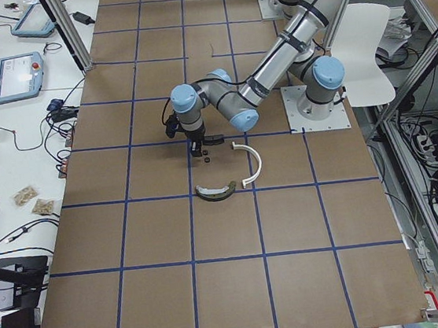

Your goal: Place bearing gear from tray to pile

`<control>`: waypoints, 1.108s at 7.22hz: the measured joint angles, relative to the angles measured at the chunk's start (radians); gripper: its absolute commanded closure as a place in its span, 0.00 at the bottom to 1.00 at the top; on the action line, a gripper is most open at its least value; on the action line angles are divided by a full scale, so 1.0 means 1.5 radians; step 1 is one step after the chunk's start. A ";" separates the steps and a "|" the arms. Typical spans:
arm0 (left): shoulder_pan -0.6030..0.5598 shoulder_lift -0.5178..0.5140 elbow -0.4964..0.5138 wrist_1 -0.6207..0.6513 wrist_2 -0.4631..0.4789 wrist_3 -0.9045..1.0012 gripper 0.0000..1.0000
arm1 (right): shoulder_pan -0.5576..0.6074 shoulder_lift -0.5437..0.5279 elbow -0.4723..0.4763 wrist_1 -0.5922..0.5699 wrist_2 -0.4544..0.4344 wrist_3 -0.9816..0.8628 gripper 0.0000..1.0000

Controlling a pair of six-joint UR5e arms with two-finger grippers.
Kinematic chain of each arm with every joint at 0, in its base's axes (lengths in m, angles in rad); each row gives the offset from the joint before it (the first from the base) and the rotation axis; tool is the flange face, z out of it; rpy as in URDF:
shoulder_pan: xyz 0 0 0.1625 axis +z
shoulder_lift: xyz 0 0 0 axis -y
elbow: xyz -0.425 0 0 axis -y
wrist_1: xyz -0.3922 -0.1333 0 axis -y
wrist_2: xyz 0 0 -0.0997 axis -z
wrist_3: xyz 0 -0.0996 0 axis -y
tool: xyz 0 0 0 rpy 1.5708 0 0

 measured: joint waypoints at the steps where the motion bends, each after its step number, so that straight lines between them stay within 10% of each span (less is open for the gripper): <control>1: -0.043 0.034 0.027 -0.054 0.002 -0.034 0.00 | 0.000 0.000 0.000 0.000 0.000 -0.001 0.00; 4: -0.243 0.127 0.192 -0.316 0.003 -0.307 0.00 | 0.000 0.000 0.000 -0.001 0.000 -0.002 0.00; 8: -0.436 0.177 0.301 -0.437 0.007 -0.543 0.00 | 0.000 0.005 0.001 -0.007 0.001 0.000 0.00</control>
